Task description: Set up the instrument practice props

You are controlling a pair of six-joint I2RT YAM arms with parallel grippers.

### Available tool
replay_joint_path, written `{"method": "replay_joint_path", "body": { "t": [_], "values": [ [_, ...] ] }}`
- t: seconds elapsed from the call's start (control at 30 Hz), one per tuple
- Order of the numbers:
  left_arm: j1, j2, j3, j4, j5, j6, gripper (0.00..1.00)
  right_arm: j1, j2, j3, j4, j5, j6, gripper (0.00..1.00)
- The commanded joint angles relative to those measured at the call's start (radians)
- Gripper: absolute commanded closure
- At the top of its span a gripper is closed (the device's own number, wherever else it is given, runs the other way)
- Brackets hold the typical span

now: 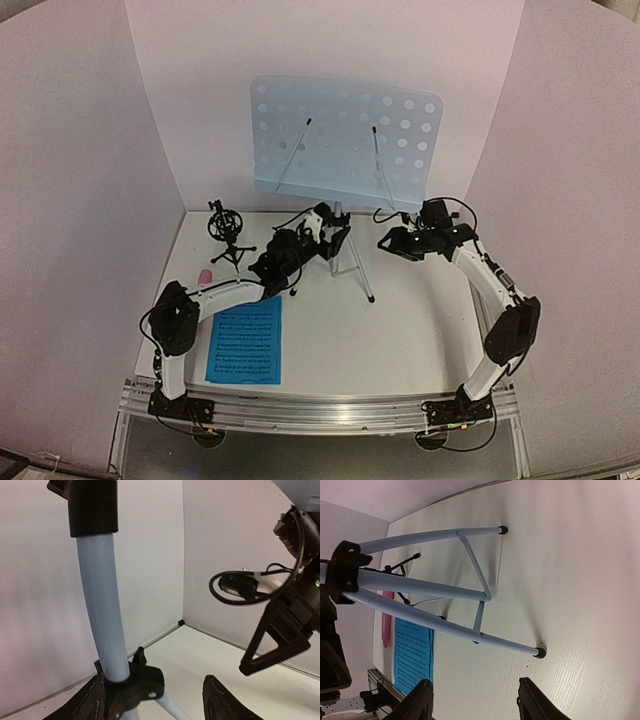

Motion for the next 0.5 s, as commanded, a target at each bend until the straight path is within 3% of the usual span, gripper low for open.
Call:
{"method": "replay_joint_path", "body": {
  "t": [0.0,0.2,0.47],
  "values": [
    [-0.001,-0.176,-0.124,0.023,0.106,0.063,0.30,0.003,-0.115,-0.050,-0.014,-0.021,-0.015,0.44],
    [-0.001,-0.370,-0.264,-0.122,0.170,0.124,0.22,0.014,-0.176,-0.125,-0.030,-0.033,0.016,0.43],
    [-0.001,-0.725,-0.433,-0.549,0.217,0.223,0.19,0.178,-0.228,-0.196,-0.061,0.061,0.041,0.41]
  ]
}}
